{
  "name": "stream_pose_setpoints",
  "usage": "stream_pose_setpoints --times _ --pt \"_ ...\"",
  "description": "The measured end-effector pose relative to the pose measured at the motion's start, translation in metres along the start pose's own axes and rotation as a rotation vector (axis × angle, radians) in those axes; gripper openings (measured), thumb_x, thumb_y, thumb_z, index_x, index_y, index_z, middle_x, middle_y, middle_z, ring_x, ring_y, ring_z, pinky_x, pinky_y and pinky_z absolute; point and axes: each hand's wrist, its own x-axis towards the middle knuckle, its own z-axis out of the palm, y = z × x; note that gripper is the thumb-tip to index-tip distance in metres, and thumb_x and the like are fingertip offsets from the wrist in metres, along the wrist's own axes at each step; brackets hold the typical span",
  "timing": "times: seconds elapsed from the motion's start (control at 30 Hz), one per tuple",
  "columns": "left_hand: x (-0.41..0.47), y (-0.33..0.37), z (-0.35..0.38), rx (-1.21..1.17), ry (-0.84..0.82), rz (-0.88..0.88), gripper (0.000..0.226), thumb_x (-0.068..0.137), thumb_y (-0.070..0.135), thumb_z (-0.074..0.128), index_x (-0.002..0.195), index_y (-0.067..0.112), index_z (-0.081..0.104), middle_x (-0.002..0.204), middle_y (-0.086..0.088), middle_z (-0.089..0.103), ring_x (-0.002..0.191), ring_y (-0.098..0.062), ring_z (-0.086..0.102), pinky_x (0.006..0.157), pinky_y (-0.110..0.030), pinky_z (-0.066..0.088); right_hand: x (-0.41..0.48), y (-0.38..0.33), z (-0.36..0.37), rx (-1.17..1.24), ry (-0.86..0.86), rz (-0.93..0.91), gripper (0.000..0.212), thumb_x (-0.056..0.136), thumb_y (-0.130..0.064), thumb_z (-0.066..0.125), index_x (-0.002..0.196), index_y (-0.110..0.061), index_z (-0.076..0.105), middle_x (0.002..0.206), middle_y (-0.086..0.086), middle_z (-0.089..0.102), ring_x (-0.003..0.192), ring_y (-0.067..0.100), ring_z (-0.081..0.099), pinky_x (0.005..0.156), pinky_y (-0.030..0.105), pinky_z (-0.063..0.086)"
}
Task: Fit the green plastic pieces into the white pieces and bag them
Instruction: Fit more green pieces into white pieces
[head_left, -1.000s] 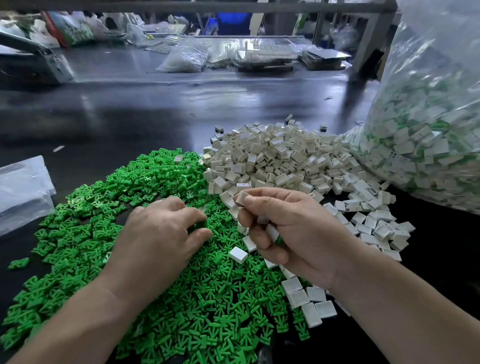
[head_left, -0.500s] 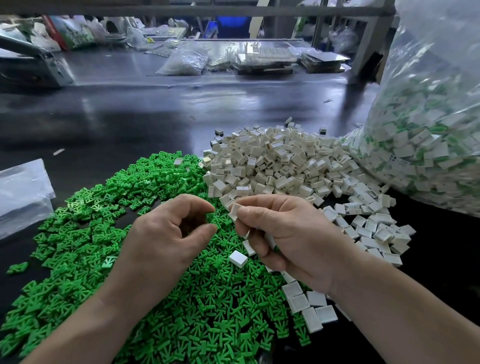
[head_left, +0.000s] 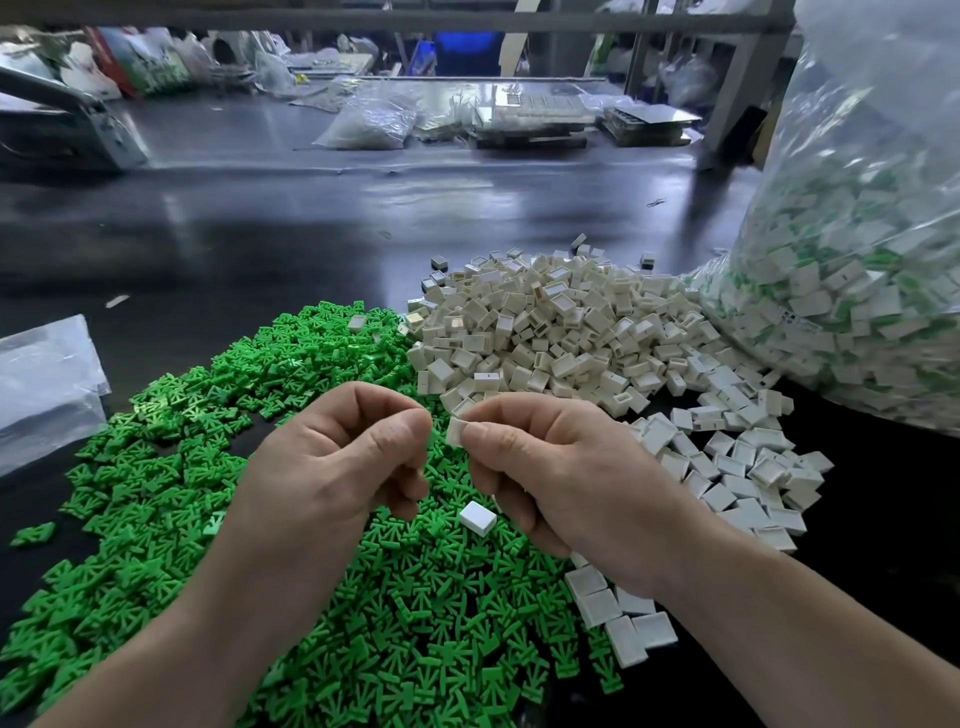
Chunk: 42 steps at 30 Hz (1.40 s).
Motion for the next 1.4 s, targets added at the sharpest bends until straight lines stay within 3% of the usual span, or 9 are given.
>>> stream_pose_setpoints --times 0.13,0.43,0.6,0.7,0.87,0.97,1.13,1.4 --pt "0.001 0.002 0.005 -0.220 -0.038 -0.085 0.005 0.077 0.021 0.067 0.078 0.019 0.072 0.072 -0.012 0.067 0.059 -0.023 0.064 0.046 -0.027 0.049 -0.002 -0.002 0.001 -0.032 -0.006 -0.040 0.023 0.100 -0.028 0.059 0.082 -0.021 0.070 0.067 0.000 0.056 0.049 0.010 0.043 0.039 0.018 0.033" --pt "-0.001 0.001 0.005 -0.188 -0.034 -0.042 0.007 0.076 0.027 0.072 0.079 0.021 0.073 0.074 -0.012 0.069 0.060 -0.022 0.065 0.047 -0.025 0.049 -0.004 -0.004 0.001 0.022 -0.004 -0.112 0.018 0.099 -0.023 0.061 0.084 -0.022 0.071 0.063 -0.005 0.056 0.047 0.004 0.043 0.039 0.014 0.033" --pt "-0.004 0.000 0.004 -0.095 -0.034 0.022 0.022 0.074 0.040 0.071 0.083 0.020 0.072 0.076 -0.014 0.070 0.064 -0.025 0.067 0.051 -0.026 0.050 -0.002 0.002 0.000 -0.110 0.045 -0.167 0.014 0.100 -0.027 0.062 0.093 -0.019 0.071 0.067 -0.009 0.058 0.052 0.005 0.046 0.044 0.016 0.036" --pt "-0.004 0.001 0.004 -0.161 -0.054 0.005 0.028 0.077 0.044 0.071 0.083 0.017 0.070 0.075 -0.016 0.068 0.061 -0.025 0.065 0.049 -0.027 0.049 -0.002 0.003 0.000 -0.118 0.026 -0.167 0.014 0.100 -0.028 0.060 0.095 -0.020 0.071 0.066 -0.009 0.057 0.052 0.005 0.045 0.044 0.016 0.035" --pt "-0.004 0.006 0.007 -0.421 -0.258 -0.167 0.048 0.077 0.042 0.077 0.114 0.013 0.068 0.068 -0.011 0.064 0.055 -0.022 0.063 0.044 -0.028 0.049 -0.004 -0.003 0.000 0.094 -0.090 -0.089 0.015 0.100 -0.021 0.060 0.091 -0.020 0.073 0.063 -0.005 0.057 0.045 0.003 0.044 0.038 0.013 0.033" --pt "-0.006 0.007 0.010 -0.562 -0.327 -0.204 0.054 0.077 0.040 0.078 0.121 0.011 0.066 0.071 -0.013 0.067 0.058 -0.023 0.068 0.046 -0.027 0.053 -0.005 -0.006 0.004 0.160 -0.091 -0.051 0.018 0.100 -0.021 0.059 0.088 -0.017 0.072 0.060 -0.005 0.056 0.043 0.003 0.042 0.036 0.014 0.031" --pt "-0.006 0.005 0.017 -0.662 -0.290 -0.197 0.051 0.073 0.036 0.082 0.115 0.010 0.070 0.073 -0.011 0.069 0.060 -0.020 0.069 0.048 -0.025 0.054 -0.006 -0.009 0.008 0.277 -0.072 -0.018 0.025 0.099 -0.027 0.060 0.076 -0.026 0.070 0.059 -0.006 0.052 0.042 0.006 0.035 0.033 0.015 0.026" --pt "-0.004 0.001 0.013 -0.678 -0.293 -0.252 0.041 0.069 0.035 0.085 0.102 0.012 0.074 0.066 -0.008 0.065 0.053 -0.017 0.065 0.045 -0.023 0.052 -0.006 -0.008 0.009 0.261 -0.078 0.011 0.023 0.099 -0.027 0.059 0.078 -0.024 0.069 0.060 -0.003 0.049 0.041 0.006 0.035 0.034 0.015 0.024"
